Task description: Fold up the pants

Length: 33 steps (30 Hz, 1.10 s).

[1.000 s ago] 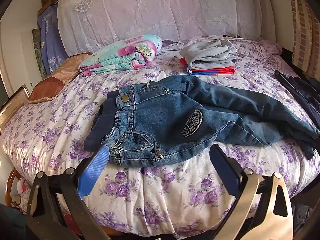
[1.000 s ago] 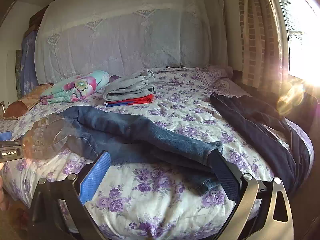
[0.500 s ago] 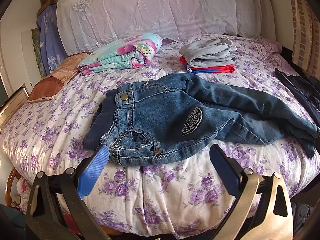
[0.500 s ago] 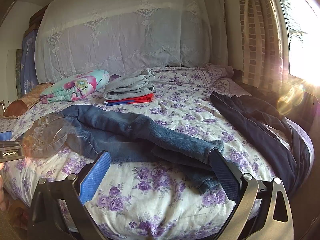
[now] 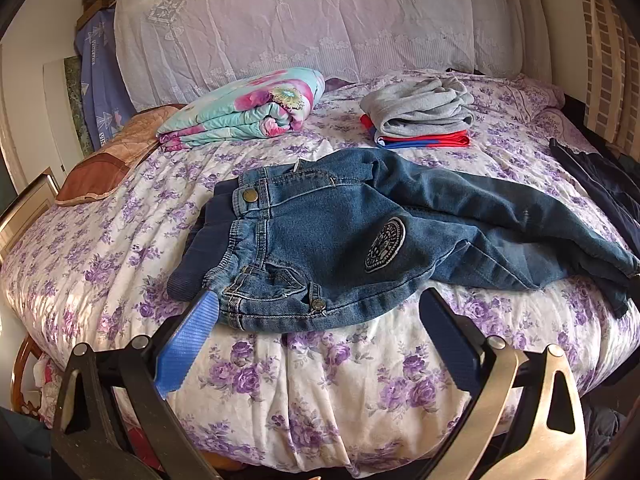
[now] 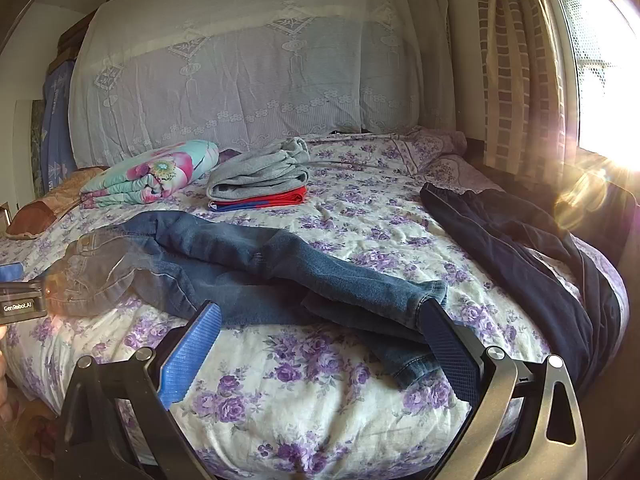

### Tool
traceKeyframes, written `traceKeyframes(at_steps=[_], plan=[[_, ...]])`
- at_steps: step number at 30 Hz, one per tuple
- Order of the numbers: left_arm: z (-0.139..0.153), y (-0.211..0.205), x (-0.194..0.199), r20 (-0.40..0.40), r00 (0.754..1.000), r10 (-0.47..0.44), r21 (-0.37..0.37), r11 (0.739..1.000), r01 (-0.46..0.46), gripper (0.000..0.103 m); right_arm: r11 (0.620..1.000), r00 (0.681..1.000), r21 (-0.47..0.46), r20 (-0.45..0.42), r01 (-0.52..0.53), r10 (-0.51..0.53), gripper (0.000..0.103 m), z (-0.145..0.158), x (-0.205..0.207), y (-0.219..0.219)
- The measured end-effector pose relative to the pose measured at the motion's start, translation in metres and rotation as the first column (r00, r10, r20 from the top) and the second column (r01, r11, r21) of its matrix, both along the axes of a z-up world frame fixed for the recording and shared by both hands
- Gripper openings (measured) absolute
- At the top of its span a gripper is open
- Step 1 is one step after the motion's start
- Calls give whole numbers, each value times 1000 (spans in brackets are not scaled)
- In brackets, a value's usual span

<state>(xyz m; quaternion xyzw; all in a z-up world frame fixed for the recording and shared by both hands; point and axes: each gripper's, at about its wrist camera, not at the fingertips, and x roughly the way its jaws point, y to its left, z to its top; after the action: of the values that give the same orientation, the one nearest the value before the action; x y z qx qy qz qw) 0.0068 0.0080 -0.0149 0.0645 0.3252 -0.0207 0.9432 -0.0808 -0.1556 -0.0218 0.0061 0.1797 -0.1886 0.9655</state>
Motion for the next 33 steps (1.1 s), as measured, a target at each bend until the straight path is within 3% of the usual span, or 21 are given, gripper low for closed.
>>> traceKeyframes(at_steps=[27,30,33], plan=[[4,-3,1,-18,1000,-11,-12,1000,11,98,999,1000,43,-13,-17,17,100,0,1,-5],[6,15,13,-59,998,-19,-73,997,15,98,996,996,45,-44,-79,81,100,4,5,-15],[21,58,41,-92,995,30,-94,995,-38,98,992,995,81,-4,-100,100,100,28,-7,-58]])
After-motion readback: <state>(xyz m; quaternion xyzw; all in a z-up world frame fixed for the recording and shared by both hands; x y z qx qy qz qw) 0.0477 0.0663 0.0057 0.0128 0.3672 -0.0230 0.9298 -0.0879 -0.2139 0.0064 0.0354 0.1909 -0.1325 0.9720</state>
